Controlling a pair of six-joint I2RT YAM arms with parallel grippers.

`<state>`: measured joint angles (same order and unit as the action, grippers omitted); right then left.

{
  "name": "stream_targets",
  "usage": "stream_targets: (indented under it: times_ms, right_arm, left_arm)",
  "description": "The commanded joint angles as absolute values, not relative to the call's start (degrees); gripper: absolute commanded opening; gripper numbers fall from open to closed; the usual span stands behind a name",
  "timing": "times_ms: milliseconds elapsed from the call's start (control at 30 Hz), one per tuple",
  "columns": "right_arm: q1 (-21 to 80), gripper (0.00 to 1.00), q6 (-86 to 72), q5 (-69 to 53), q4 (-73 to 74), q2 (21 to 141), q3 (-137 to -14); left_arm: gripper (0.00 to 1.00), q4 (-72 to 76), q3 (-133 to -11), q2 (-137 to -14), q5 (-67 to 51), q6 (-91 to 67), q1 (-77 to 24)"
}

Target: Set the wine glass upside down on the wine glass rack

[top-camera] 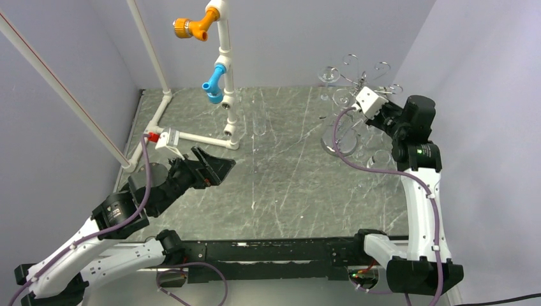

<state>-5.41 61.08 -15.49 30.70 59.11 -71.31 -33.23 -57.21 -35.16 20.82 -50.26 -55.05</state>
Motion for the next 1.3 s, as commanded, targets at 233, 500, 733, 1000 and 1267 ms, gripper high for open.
stream_targets:
  times_ms: [233, 500, 733, 1000, 1267]
  right_arm:
    - [-5.5, 0.34, 59.1, -17.6, 32.7, 60.3, -77.0]
    - [-5.5, 0.47, 57.0, -18.6, 37.4, 59.6, -79.7]
    - [-5.7, 0.57, 54.6, -18.5, 41.3, 58.1, -81.2]
    - [-5.7, 0.64, 48.3, -22.3, 47.1, 57.0, -86.4]
    - [-5.6, 0.66, 38.7, -33.9, 53.8, 57.1, -93.3]
  left_arm:
    - [0.99, -29.8, -55.7, -34.7, 20.1, -50.8, -54.6]
    - [0.99, -30.0, -57.1, -36.3, 19.1, -49.2, -54.2]
    - [0.99, -29.6, -57.8, -37.5, 17.7, -48.1, -53.4]
    - [1.00, -29.4, -60.5, -41.7, 13.7, -45.5, -51.5]
    - [0.99, -30.0, -67.3, -49.9, 7.0, -43.7, -47.3]
